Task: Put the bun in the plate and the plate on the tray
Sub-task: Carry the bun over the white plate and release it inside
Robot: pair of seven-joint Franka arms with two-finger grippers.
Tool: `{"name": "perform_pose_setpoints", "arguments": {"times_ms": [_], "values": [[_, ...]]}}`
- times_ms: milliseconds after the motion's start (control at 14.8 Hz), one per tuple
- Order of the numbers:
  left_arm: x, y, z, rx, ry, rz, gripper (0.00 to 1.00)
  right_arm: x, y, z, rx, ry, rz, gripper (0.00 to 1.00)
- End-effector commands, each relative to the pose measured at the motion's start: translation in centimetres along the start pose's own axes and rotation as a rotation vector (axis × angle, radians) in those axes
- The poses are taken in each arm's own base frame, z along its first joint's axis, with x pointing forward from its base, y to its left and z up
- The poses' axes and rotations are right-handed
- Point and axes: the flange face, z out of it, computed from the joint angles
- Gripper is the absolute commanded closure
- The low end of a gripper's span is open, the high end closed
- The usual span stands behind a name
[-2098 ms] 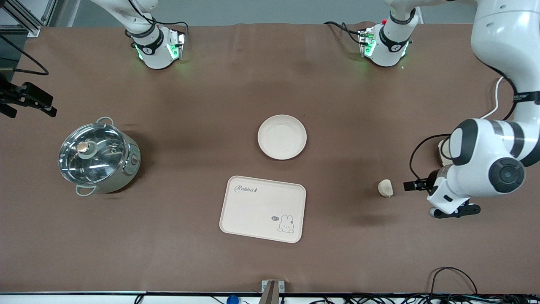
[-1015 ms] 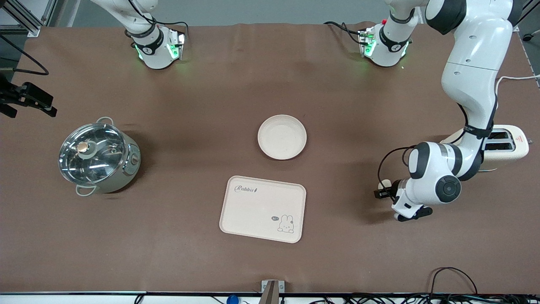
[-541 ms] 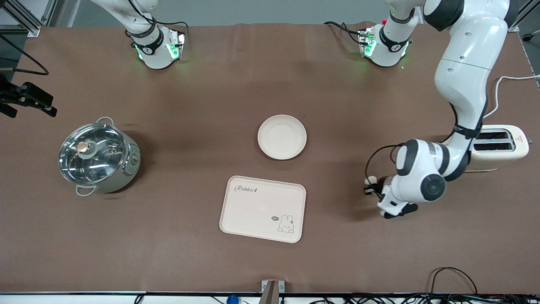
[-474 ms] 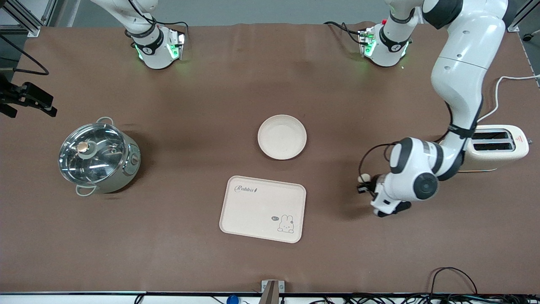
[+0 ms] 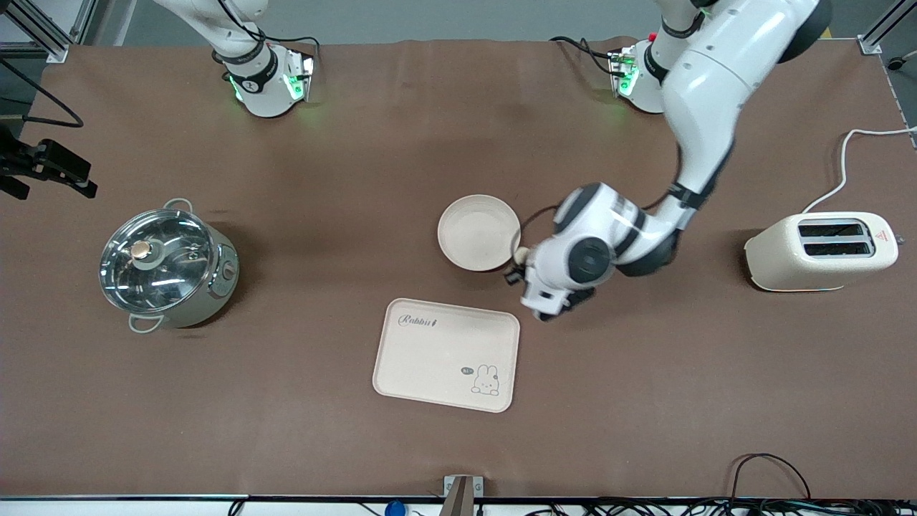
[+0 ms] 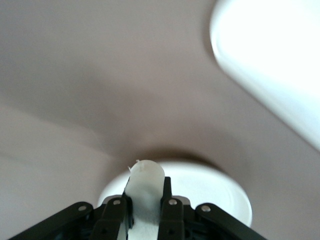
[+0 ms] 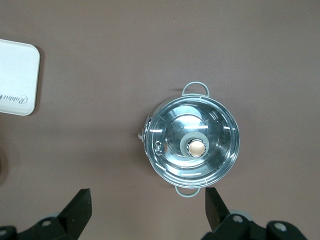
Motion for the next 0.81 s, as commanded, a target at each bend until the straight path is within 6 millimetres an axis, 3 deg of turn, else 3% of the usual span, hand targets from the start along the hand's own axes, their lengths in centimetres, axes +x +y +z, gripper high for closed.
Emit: {"name": "perform_pose_setpoints", "arguments": {"times_ms": [0, 135, 271, 406, 474, 609, 744], "values": [[-4.4, 1.7, 2.4, 0.041, 0.004, -0.046, 0.73, -0.5, 0.0, 0.0, 0.006, -0.011, -0.007, 0.0], [-6.0, 2.4, 4.2, 0.051, -0.002, -0.046, 0.62, -0.3, 0.3, 0.7, 0.01, -0.034, -0.01, 0.0], [-6.9, 3.0, 5.6, 0.047, -0.002, -0.028, 0.43, 0.6, 0.0, 2.4, 0.019, -0.061, -0.024, 0.0], [-6.5, 3.2, 6.1, 0.035, 0.001, -0.033, 0.1, 1.0, -2.1, 3.8, 0.026, -0.106, -0.072, 0.0], [-6.5, 3.3, 5.8, 0.03, 0.004, -0.033, 0.0, 1.5, -3.6, 5.3, 0.054, -0.138, -0.094, 0.0], [-6.0, 3.2, 4.1, 0.011, 0.016, -0.04, 0.0, 2.5, -5.8, 8.0, 0.191, -0.177, -0.095, 0.0], [-5.4, 2.6, -0.6, -0.017, 0.053, -0.053, 0.0, 3.6, -7.9, 10.4, 0.241, -0.202, -0.115, 0.0]]}}
